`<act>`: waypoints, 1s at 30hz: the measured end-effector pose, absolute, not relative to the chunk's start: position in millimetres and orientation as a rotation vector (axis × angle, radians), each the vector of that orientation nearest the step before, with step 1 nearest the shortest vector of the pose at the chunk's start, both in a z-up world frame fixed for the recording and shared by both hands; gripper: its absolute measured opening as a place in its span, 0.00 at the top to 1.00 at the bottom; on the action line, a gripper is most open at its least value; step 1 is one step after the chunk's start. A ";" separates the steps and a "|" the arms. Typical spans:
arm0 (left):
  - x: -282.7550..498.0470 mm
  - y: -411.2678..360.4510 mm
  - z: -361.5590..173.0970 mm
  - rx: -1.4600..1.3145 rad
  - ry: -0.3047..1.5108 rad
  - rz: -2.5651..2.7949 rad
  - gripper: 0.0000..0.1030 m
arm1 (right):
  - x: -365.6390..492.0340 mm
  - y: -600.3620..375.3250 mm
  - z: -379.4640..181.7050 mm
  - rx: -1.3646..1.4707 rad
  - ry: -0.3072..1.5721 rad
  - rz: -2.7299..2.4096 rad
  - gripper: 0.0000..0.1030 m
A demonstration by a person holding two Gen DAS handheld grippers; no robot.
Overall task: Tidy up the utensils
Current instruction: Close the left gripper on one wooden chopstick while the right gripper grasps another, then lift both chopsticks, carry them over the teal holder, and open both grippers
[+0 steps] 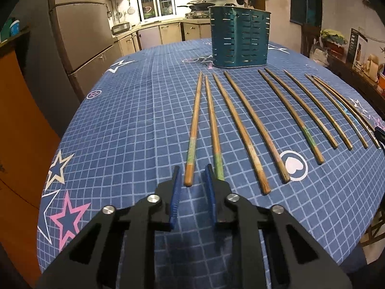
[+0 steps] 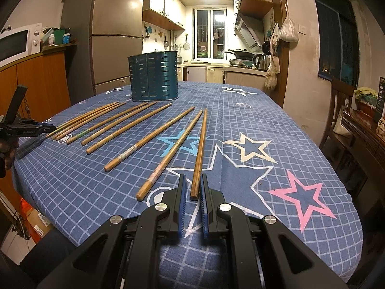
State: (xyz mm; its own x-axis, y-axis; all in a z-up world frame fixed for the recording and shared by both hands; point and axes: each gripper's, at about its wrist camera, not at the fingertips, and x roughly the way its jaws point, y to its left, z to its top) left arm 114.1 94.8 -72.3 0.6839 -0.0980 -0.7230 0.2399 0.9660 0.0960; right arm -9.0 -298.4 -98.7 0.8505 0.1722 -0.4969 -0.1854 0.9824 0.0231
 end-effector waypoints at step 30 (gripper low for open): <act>83.9 99.7 4.1 0.120 0.494 -0.191 0.95 | -39.3 -304.7 -26.7 -0.056 0.257 0.120 0.92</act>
